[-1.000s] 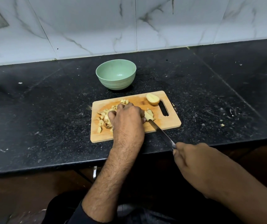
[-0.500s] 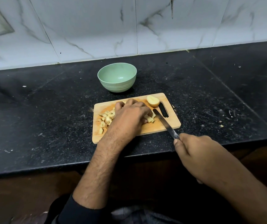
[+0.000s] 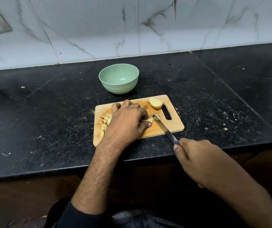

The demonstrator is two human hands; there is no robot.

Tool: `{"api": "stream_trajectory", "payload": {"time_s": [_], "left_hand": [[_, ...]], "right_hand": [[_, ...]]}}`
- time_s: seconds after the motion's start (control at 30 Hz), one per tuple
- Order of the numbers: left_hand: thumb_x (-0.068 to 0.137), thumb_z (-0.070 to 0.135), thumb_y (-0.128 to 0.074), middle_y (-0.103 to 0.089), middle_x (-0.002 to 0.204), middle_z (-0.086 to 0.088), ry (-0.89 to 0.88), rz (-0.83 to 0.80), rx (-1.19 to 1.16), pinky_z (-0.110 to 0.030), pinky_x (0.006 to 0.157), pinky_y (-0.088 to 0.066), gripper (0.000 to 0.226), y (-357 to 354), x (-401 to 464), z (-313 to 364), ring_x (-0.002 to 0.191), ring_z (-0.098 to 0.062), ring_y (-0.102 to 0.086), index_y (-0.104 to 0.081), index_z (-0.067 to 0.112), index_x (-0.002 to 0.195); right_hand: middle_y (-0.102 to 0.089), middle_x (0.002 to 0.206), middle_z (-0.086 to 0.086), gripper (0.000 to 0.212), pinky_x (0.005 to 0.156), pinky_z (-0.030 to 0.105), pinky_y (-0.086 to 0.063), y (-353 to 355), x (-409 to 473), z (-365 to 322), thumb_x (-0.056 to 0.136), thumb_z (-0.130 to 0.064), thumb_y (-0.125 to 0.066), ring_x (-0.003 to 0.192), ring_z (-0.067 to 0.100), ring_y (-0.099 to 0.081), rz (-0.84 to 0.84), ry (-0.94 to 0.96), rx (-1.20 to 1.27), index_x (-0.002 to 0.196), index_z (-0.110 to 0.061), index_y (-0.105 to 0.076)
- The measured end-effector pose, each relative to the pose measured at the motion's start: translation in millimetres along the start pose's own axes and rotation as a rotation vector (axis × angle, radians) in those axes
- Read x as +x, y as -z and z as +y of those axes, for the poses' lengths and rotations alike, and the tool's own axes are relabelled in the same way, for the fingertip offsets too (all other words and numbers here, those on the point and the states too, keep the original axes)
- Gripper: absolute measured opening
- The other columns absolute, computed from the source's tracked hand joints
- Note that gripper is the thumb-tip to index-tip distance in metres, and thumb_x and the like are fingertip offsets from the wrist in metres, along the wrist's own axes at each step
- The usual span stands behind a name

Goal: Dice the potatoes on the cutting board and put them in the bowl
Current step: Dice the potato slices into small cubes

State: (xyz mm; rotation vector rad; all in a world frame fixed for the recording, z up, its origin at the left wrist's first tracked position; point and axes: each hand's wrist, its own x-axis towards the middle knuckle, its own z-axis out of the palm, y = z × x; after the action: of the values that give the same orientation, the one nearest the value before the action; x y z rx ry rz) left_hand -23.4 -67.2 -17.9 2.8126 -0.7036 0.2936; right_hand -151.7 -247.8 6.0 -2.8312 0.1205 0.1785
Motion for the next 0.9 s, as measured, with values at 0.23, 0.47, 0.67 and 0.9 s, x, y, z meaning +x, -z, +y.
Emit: {"api": "stream_trajectory", "payload": {"time_s": [0.23, 0.47, 0.67, 0.9], "left_hand": [[0.091, 0.057, -0.058, -0.057, 0.108, 0.014, 0.086, 0.054, -0.007, -0.043, 0.098, -0.024, 0.031, -7, -3, 10, 0.115, -0.014, -0.039, -0.063, 0.034, 0.112], [0.093, 0.056, -0.057, -0.058, 0.110, 0.011, 0.143, 0.091, -0.005, -0.044, 0.098, -0.024, 0.031, -11, -5, 16, 0.117, -0.016, -0.038, -0.069, 0.034, 0.112], [0.092, 0.057, -0.057, -0.059, 0.111, 0.010, 0.229, 0.128, -0.018, -0.041, 0.093, -0.022, 0.033, -13, -4, 19, 0.116, -0.017, -0.038, -0.068, 0.033, 0.111], [0.092, 0.057, -0.056, -0.058, 0.112, 0.010, 0.266, 0.120, -0.020, -0.042, 0.095, -0.023, 0.035, -12, -5, 21, 0.116, -0.017, -0.038, -0.068, 0.032, 0.113]], "right_hand": [[-0.057, 0.071, -0.005, 0.035, 0.071, 0.036, -0.053, -2, 7, -10, 0.104, -0.049, -0.025, 0.065, 0.011, -0.059, 0.002, -0.009, -0.006, 0.081, -0.029, -0.042], [-0.050, 0.076, -0.009, 0.033, 0.068, 0.033, -0.042, -6, 16, -17, 0.105, -0.046, -0.025, 0.076, 0.015, -0.054, 0.025, -0.026, -0.080, 0.102, -0.028, -0.053], [-0.044, 0.075, -0.008, 0.036, 0.070, 0.033, -0.038, -4, 17, -24, 0.105, -0.045, -0.026, 0.075, 0.018, -0.046, 0.029, -0.020, -0.094, 0.116, -0.029, -0.056], [-0.047, 0.078, -0.007, 0.037, 0.068, 0.034, -0.041, -3, 17, -25, 0.105, -0.047, -0.024, 0.076, 0.019, -0.049, 0.047, -0.010, -0.086, 0.113, -0.028, -0.056]]}}
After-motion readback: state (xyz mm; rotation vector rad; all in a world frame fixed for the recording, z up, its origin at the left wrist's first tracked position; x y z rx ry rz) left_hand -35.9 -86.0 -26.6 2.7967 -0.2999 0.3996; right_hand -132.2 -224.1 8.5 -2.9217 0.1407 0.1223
